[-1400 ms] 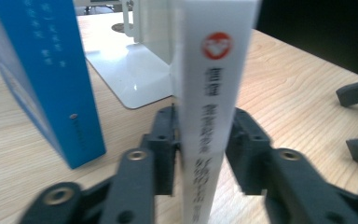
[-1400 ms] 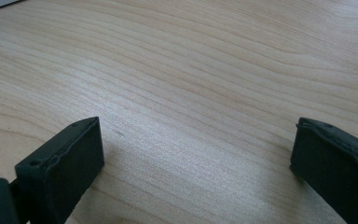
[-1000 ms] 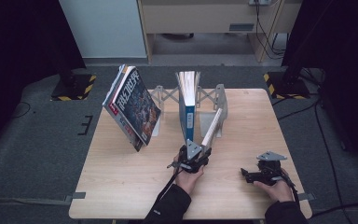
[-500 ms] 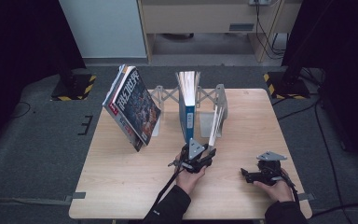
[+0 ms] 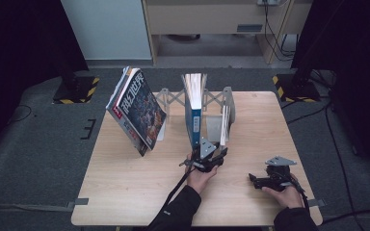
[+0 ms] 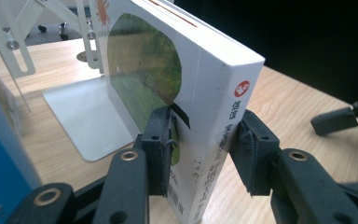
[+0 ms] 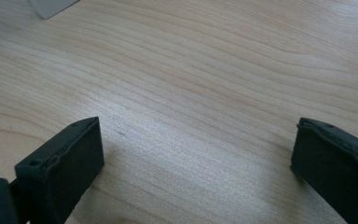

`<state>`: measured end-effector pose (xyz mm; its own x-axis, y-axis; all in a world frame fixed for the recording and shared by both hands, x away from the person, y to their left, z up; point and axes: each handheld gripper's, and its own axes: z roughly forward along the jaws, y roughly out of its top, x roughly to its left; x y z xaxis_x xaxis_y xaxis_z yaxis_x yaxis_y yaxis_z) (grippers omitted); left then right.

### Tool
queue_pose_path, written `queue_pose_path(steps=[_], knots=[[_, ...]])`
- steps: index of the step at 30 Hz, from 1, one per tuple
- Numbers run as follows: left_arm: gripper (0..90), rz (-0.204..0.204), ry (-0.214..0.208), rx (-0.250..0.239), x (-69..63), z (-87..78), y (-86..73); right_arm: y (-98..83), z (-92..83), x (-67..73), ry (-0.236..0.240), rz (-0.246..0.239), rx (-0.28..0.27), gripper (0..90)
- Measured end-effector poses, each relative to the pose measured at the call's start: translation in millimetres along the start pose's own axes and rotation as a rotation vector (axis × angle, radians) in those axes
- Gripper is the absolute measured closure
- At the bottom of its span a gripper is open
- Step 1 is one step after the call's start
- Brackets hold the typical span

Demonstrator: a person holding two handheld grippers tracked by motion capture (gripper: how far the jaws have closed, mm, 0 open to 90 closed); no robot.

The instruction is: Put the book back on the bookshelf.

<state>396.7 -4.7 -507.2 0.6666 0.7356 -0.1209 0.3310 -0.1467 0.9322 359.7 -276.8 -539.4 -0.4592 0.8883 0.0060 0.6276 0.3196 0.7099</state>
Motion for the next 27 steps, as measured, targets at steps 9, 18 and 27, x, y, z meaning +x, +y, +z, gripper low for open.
queue_pose_path(steps=[9,18,27], knots=[[61.9,0.057,-0.026,0.051,-5.0,-12.8,-4.1,0.0,-0.2,0.1,0.002,-0.003,0.002,2.7],[63.8,0.043,-0.025,0.038,-3.4,-3.2,0.9,0.1,-0.1,0.2,0.002,-0.004,0.003,2.6],[62.9,0.054,0.007,0.060,2.4,16.0,11.5,0.1,-0.1,0.2,0.002,-0.004,0.003,2.6]])
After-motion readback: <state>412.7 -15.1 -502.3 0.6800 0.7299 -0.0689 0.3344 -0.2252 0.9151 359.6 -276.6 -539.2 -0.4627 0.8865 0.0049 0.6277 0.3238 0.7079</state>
